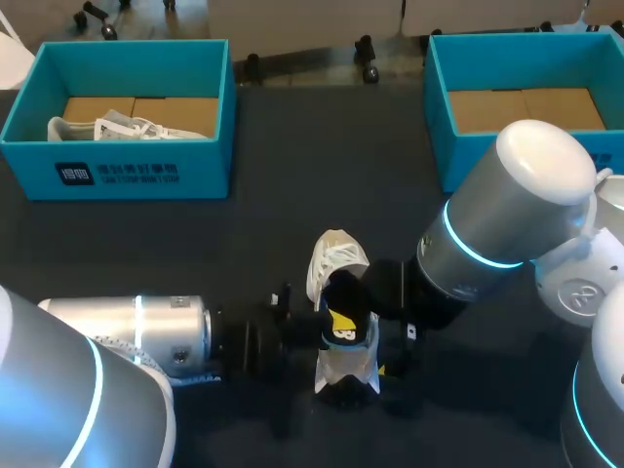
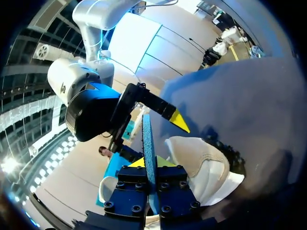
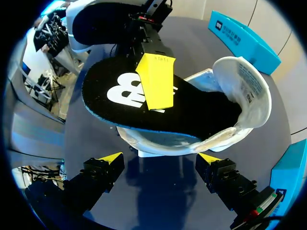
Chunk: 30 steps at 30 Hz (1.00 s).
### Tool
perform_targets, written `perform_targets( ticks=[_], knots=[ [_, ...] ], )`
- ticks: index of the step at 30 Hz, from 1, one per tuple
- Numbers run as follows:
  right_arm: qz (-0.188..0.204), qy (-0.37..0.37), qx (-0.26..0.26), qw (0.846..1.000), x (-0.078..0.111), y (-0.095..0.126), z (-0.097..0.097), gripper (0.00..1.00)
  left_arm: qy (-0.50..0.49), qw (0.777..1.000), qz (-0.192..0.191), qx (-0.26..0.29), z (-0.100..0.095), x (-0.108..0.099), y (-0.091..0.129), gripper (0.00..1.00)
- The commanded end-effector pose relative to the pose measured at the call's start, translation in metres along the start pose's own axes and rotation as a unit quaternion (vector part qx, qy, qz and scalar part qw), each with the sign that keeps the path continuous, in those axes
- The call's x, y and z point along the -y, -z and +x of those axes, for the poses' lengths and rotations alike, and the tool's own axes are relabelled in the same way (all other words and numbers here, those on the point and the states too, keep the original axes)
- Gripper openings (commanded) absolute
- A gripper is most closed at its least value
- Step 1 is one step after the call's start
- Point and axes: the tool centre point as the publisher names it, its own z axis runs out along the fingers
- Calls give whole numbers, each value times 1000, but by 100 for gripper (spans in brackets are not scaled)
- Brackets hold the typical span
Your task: Take the shoe out of the shoebox, open the shoe tongue, remove and reinsert the insole, then place the shoe into the shoebox
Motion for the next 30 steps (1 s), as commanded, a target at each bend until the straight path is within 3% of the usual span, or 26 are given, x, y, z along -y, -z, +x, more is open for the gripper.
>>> perform_targets(
  ticks=[1,16,22,23,24,25,30],
  knots=[
    [0,0,1,1000,0,-2,1,100,-7,1000,-3,9,3,-6,-9,0],
    [0,0,1,1000,0,-2,1,100,-16,999,-51,7,1,-36,-23,0],
    [0,0,1,1000,0,-2,1,100,4,999,-45,7,1,-33,-15,0],
    [0,0,1,1000,0,-2,1,100,6,999,-42,7,2,-31,-13,7],
    [0,0,1,1000,0,-2,1,100,12,999,-39,5,2,-29,-11,24],
    [0,0,1,1000,0,-2,1,100,11,999,-39,5,2,-28,-8,29],
    [0,0,1,1000,0,-2,1,100,25,999,-31,4,-3,-19,2,37]
  ],
)
